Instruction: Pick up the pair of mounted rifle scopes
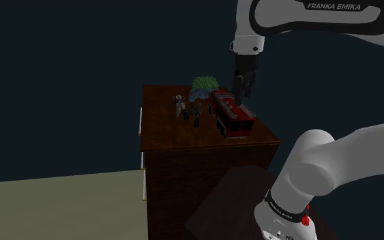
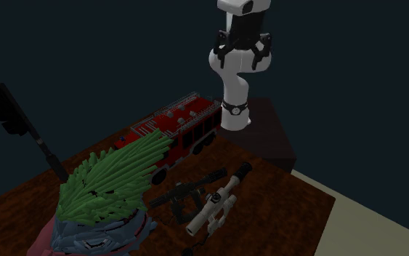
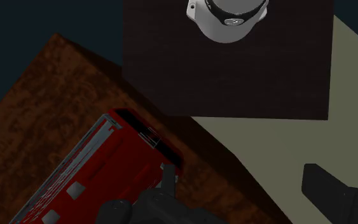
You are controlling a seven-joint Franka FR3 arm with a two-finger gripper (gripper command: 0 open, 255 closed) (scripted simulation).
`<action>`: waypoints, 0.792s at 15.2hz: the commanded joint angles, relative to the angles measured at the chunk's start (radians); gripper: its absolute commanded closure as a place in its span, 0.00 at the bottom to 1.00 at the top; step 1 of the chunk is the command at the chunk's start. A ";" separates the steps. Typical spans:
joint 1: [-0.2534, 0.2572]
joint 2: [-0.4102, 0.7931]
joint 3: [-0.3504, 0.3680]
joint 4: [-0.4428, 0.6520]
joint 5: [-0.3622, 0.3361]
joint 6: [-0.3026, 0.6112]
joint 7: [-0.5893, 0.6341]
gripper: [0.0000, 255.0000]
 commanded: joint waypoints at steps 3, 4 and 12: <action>-0.004 0.061 -0.003 0.005 0.003 0.068 0.020 0.00; -0.006 0.092 -0.004 0.010 0.004 0.102 0.029 0.00; -0.021 0.361 -0.020 0.098 0.016 0.336 0.097 0.00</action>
